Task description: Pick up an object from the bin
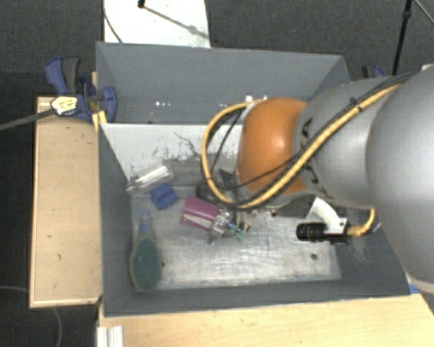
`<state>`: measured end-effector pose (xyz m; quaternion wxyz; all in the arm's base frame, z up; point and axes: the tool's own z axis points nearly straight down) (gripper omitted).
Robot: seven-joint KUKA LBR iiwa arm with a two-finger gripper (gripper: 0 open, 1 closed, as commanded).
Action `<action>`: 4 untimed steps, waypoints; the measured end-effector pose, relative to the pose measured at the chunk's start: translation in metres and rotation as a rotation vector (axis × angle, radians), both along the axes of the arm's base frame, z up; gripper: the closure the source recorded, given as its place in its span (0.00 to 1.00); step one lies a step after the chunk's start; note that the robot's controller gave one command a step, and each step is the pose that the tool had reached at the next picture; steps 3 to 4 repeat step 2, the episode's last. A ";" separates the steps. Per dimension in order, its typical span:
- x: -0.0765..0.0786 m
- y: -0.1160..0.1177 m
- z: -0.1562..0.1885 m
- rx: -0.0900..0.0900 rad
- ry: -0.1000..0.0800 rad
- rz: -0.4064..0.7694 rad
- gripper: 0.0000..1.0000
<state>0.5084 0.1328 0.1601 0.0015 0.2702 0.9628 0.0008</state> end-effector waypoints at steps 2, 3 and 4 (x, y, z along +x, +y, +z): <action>0.001 0.000 0.011 -0.001 -0.002 0.011 1.00; 0.001 0.000 0.011 -0.001 -0.002 0.011 1.00; 0.001 0.000 0.011 -0.001 -0.002 0.011 1.00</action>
Offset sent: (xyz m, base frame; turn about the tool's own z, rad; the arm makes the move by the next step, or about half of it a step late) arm 0.0000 0.0001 0.0073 0.0000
